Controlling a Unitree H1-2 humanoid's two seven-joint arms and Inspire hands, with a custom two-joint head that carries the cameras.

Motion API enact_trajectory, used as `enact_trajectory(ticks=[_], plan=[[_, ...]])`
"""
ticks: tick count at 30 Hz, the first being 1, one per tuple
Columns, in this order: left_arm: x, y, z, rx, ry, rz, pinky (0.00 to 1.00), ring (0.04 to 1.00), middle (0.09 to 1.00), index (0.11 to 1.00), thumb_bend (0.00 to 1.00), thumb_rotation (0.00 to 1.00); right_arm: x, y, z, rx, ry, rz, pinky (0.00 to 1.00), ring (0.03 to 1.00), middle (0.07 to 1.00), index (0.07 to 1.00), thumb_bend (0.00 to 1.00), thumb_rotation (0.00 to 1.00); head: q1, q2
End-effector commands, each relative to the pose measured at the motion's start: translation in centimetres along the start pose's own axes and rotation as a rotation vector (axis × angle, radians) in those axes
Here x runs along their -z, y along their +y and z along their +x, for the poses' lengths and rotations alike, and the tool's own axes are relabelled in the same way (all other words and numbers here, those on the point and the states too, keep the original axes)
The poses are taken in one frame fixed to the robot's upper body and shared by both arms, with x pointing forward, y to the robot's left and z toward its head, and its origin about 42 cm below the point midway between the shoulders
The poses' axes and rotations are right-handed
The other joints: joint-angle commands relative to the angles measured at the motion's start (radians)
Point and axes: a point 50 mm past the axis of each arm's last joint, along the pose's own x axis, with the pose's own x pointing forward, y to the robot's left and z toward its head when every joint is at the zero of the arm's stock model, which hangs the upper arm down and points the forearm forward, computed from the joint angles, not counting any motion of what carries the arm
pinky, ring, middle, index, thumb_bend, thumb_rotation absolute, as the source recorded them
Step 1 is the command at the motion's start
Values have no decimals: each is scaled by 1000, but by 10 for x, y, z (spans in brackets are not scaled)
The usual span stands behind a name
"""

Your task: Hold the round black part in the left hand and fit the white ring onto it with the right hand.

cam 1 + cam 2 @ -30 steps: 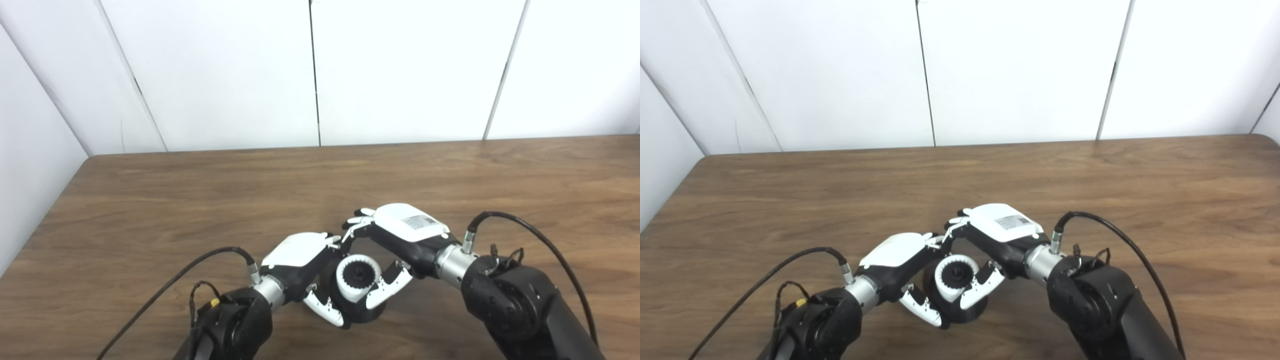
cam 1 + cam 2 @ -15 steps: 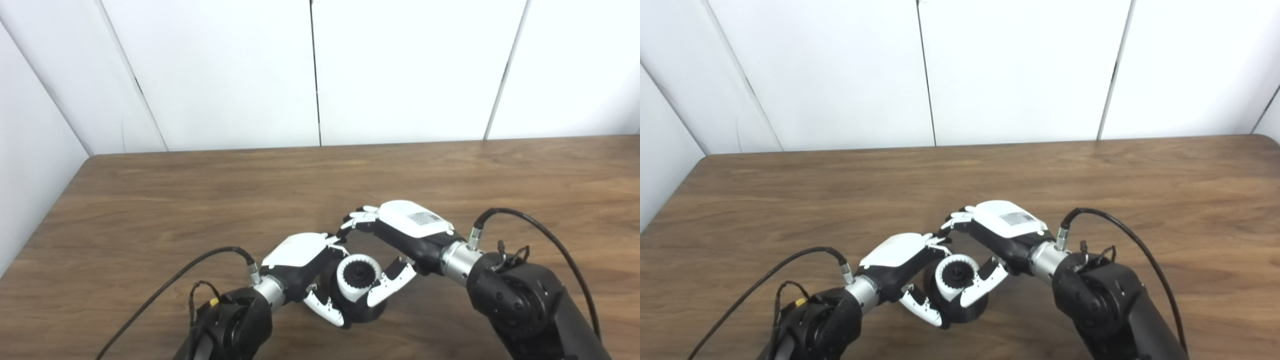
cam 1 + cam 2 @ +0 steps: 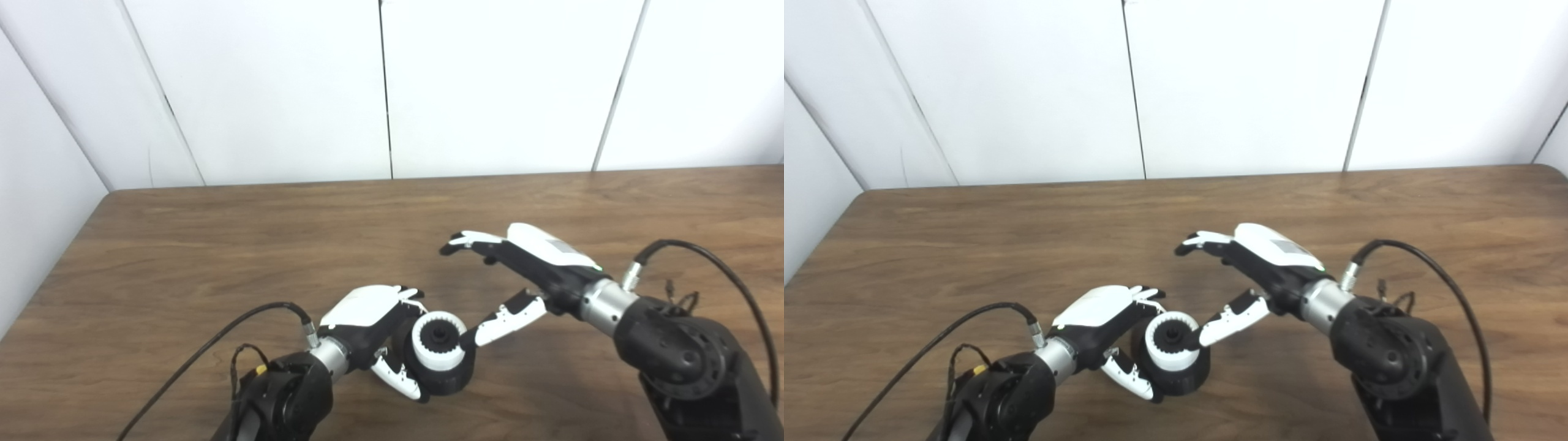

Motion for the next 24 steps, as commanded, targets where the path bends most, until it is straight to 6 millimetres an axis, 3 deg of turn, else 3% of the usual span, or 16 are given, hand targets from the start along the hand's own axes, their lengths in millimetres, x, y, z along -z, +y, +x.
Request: enact_trajectory(ticks=[1,2,3,8,17,21,24], plan=[[1,10,-1,-30,2,18,1000,1000,971,705,840,202,-2,-6,-5,123,-41,128,824,933,946,880,890,562,1,1],[2,9,-1,-30,2,14,1000,1000,972,706,840,200,3,-4,-7,152,-31,177,817,929,943,882,864,604,1,2],[2,10,-1,-29,5,11,1000,1000,973,715,848,198,8,-2,-9,180,-18,208,806,914,934,889,803,724,1,2],[7,11,-2,-23,19,0,993,1000,972,746,924,190,23,5,-19,263,25,271,848,913,929,891,730,904,-5,0],[14,16,-6,7,28,-13,986,1000,976,814,1000,260,39,6,-35,319,79,324,878,924,920,871,725,925,-9,0],[18,18,-8,22,34,-10,969,1000,984,885,1000,295,44,7,-41,341,85,384,742,867,891,858,760,869,-11,0],[21,20,-10,26,38,-19,987,1000,990,932,1000,301,48,7,-45,348,91,411,748,870,898,855,731,835,-11,0]])
